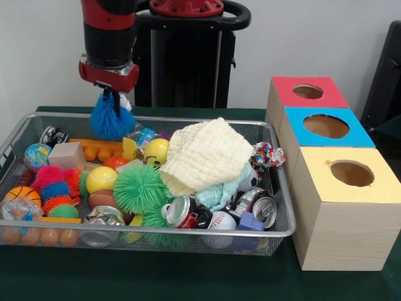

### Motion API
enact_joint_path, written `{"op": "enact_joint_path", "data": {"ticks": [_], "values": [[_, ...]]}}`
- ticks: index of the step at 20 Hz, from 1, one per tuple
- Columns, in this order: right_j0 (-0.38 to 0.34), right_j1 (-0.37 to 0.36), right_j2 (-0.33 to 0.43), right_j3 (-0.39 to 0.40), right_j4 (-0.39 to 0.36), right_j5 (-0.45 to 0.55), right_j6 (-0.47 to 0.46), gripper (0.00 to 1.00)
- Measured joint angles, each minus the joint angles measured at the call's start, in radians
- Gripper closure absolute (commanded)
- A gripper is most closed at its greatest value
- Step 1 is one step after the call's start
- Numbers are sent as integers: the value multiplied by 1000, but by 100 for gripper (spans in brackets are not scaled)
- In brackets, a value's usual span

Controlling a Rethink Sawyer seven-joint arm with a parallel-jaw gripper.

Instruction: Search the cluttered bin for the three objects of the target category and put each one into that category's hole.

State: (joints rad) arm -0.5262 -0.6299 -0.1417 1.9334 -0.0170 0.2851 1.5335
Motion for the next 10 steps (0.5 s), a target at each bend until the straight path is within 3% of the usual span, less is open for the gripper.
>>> {"op": "enact_joint_path", "data": {"ticks": [6, 10], "values": [[-71, 43, 22, -28, 0, 0, 0, 100], [-69, 31, 24, -36, 0, 0, 0, 100]]}}
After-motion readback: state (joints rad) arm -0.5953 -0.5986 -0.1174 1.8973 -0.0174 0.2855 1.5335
